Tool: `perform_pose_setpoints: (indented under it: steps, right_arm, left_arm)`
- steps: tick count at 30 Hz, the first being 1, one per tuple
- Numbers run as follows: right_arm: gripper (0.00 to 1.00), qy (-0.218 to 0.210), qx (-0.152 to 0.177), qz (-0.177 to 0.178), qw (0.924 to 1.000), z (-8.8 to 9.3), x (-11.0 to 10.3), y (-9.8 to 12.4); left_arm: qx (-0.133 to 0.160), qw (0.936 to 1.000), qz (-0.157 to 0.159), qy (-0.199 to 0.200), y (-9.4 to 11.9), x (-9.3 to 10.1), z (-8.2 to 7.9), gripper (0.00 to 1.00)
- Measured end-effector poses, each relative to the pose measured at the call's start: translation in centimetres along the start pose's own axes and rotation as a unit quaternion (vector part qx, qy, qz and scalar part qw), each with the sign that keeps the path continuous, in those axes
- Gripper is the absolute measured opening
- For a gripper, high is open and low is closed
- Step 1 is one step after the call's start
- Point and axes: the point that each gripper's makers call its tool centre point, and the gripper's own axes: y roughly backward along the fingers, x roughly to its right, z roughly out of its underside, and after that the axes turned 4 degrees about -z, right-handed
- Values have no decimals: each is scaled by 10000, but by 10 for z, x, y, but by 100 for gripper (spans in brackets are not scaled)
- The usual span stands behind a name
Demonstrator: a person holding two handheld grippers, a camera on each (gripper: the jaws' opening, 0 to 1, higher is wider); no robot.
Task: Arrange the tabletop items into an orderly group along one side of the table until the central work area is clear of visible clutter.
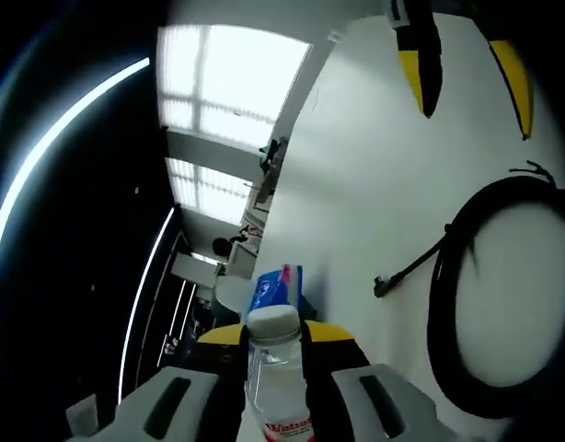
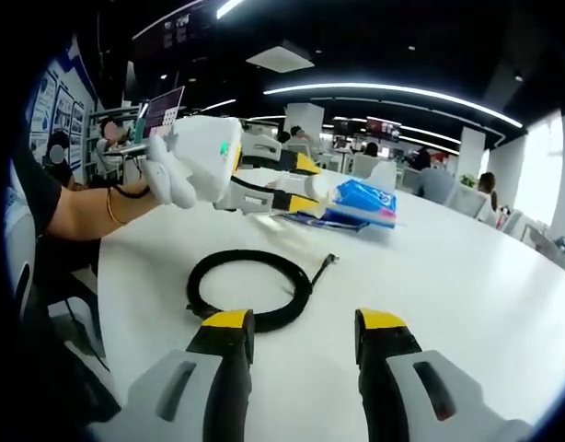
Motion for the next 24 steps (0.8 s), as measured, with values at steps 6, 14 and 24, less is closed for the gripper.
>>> perform_pose_setpoints:
  steps: [6, 14, 24]
  right_arm:
    - [42, 42, -45, -11, 10000, -1, -2, -1]
    - [41, 131, -69, -11, 9999, -6, -5, 0]
    - [42, 206, -42, -45, 9998, -14, -12, -2]
  left_arm:
    - [-7, 9995, -101, 295, 7, -13, 3, 21]
    - [-81, 9948, -341, 958, 20, -44, 19, 21]
    - [-235, 9849, -654, 1588, 40, -75, 45, 22]
